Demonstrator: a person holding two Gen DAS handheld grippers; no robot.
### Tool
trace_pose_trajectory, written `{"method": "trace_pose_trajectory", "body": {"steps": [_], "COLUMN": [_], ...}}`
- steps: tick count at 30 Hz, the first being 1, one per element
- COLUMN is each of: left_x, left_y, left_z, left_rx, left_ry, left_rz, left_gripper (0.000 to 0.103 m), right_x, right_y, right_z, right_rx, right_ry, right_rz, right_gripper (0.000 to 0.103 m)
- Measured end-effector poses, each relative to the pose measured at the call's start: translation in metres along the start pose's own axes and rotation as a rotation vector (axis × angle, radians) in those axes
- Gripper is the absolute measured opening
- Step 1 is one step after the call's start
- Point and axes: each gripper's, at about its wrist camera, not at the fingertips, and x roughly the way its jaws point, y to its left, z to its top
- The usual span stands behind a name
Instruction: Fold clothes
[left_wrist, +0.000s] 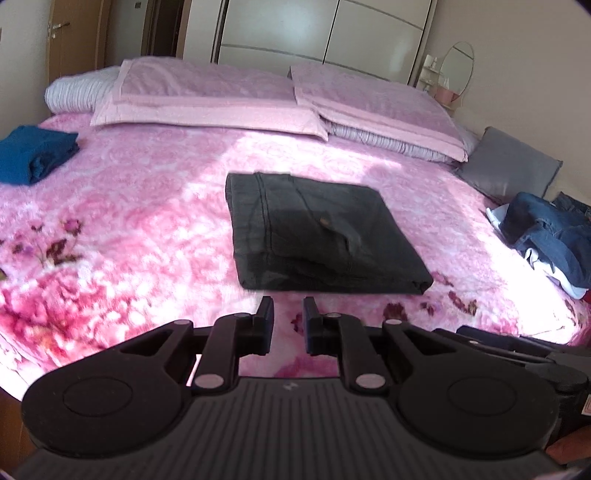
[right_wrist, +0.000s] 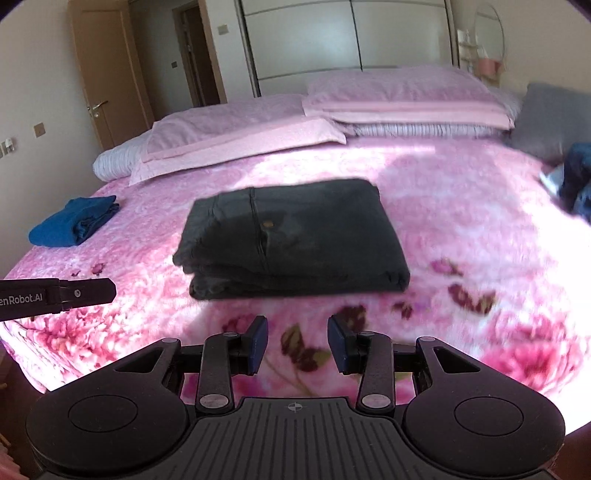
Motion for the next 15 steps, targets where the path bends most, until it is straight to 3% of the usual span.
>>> {"method": "trace_pose_trajectory", "body": {"steps": [5, 12, 15], "left_x": [0.023, 0.087, 0.128], "left_y": [0.010, 0.012, 0.017], "left_z": [0.003, 0.042, 0.045], "left_rx": [0.006, 0.123, 0.163], "left_ry": [0.017, -0.104, -0.119], "left_rz": [-0.019, -0.088, -0.114], "left_gripper": [0.012, 0.011, 0.005], "right_x": [0.019, 0.057, 0.091], "right_y": [-0.015, -0.014, -0.009], "right_z": [-0.011, 0.020, 0.028], "right_rx": [0.087, 0.096, 0.058], "right_ry": [0.035, -0.149, -0.246], "right_rz": [-0.006, 0.033, 0.047], "right_gripper": [0.039, 0.039, 0.038]}}
